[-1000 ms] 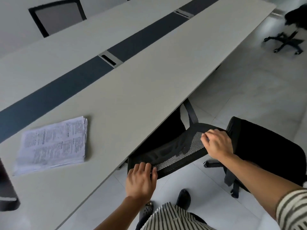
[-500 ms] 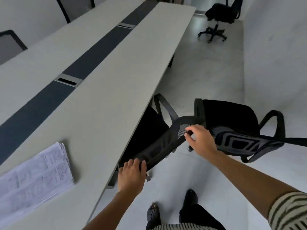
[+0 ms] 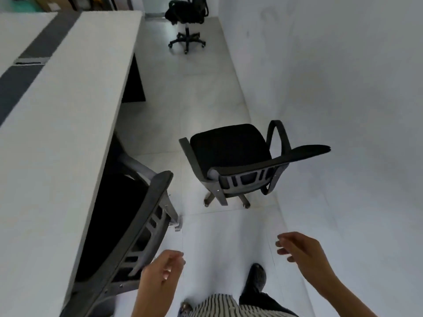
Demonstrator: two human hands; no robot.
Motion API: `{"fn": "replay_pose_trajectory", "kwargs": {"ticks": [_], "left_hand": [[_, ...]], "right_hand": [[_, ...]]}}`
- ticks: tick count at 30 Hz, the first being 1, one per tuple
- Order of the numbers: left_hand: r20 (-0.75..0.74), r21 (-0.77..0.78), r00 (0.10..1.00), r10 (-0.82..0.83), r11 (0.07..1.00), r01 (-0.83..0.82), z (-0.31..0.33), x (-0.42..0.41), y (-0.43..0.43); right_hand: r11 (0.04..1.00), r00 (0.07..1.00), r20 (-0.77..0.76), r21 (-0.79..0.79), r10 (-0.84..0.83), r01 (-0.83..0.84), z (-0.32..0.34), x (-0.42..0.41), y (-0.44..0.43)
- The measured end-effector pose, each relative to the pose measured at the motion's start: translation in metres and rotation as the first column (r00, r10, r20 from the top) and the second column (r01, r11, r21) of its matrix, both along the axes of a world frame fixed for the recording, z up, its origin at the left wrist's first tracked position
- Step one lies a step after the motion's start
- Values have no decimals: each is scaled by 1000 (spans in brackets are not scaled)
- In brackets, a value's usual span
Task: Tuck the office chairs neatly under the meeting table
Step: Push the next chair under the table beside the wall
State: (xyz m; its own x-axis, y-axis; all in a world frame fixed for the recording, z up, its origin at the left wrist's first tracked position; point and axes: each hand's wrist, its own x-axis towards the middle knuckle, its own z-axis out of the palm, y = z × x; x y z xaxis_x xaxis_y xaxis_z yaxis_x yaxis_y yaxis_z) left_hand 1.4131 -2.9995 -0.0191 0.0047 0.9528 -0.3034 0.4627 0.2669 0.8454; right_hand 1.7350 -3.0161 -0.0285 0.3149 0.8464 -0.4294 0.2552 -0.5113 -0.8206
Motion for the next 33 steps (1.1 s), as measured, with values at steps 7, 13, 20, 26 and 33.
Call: {"fn": "replay_pose_trajectory", "kwargs": {"ticks": [7,13,20,26,33], "left_hand": [[-33,58,993,-109,992,111,-5,136,83],[-209,193,973,-93,972,135,-17,196,165],[-650,115,739,-177,938,326,-69,226,253],[-746,119,651,-143,933,341,-80,233,277],[-778,109,622,-85,957,268,-79,242,368]], "right_hand": [[999,981,191,18,41,-45,-7,115,49],[976,859,501,111,108,-188,-6,166,151],[925,572,787,3,232,-380,-61,196,272],[880,412,876,-26,249,-475,-77,201,311],[841,363,903,4,229,-541,-81,207,431]]}}
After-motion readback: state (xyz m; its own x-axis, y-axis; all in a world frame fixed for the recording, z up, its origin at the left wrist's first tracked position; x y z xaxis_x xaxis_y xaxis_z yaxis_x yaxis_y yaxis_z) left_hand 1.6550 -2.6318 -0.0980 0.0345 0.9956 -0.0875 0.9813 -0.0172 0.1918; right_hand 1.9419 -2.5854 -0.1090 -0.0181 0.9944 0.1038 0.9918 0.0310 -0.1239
